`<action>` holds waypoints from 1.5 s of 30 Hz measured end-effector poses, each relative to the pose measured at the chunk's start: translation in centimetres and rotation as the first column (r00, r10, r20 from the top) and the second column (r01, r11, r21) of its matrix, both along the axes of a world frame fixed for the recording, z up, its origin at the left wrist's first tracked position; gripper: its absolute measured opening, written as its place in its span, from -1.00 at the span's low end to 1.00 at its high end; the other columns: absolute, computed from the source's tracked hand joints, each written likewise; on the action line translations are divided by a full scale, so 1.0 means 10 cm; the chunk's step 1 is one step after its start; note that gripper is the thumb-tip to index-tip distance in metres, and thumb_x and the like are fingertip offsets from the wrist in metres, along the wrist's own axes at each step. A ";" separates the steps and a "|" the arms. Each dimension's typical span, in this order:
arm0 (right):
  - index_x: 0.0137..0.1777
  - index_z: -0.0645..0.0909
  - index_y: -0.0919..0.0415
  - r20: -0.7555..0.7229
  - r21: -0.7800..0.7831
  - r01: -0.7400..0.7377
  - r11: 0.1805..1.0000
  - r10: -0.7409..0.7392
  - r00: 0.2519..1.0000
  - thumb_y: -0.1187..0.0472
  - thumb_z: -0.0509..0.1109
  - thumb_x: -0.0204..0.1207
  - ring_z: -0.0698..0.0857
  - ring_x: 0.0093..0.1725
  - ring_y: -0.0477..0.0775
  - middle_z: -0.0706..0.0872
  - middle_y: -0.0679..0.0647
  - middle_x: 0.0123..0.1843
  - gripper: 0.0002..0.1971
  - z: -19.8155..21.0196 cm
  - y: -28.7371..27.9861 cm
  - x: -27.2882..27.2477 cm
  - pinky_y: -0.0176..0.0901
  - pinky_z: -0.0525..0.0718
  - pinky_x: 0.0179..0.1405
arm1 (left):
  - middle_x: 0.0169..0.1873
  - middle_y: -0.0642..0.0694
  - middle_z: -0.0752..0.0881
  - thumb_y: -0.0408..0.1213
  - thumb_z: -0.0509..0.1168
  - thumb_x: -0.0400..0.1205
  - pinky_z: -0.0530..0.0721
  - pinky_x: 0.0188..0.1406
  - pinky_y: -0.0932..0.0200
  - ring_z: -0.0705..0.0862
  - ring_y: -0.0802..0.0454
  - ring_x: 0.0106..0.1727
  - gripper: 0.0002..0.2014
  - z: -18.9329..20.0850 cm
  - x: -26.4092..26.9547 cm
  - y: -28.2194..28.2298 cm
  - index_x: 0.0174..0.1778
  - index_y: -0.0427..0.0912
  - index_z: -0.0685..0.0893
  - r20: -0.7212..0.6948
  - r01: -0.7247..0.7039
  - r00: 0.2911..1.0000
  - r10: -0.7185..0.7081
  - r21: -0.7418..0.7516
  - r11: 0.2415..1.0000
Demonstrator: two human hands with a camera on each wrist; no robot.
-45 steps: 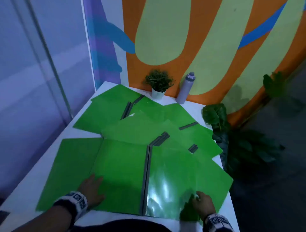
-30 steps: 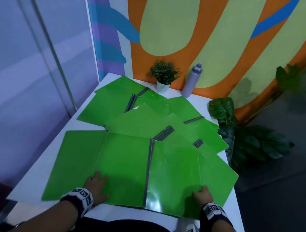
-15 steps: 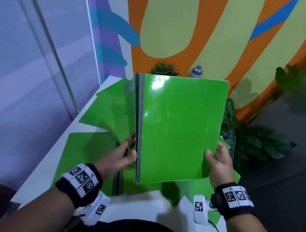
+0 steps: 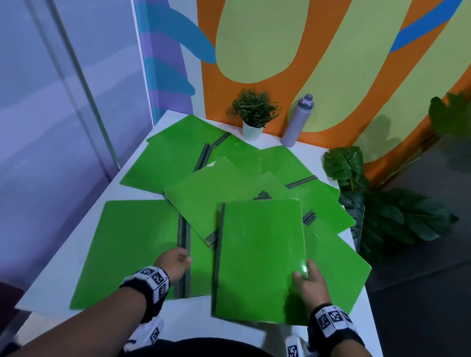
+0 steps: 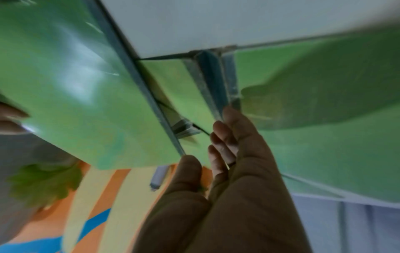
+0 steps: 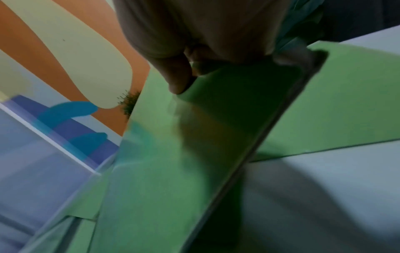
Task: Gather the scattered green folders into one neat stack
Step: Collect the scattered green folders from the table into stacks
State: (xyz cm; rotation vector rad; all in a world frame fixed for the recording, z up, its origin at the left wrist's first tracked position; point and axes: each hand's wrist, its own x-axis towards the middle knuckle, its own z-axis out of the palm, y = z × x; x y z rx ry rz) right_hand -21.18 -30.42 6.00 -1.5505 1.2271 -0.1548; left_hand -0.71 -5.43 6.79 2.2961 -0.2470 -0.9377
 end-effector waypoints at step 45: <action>0.55 0.24 -0.01 -0.033 0.066 0.176 0.982 -0.174 0.984 0.31 0.29 0.56 0.43 0.41 0.46 0.31 0.29 0.56 -0.41 -0.25 -0.39 -0.38 0.51 0.55 0.20 | 0.55 -0.32 0.35 -0.39 0.58 0.29 0.80 -0.08 -0.22 0.74 -0.31 0.08 -0.07 -0.18 0.52 -0.67 0.58 0.00 0.32 -0.052 -0.449 0.893 0.447 -0.059 0.891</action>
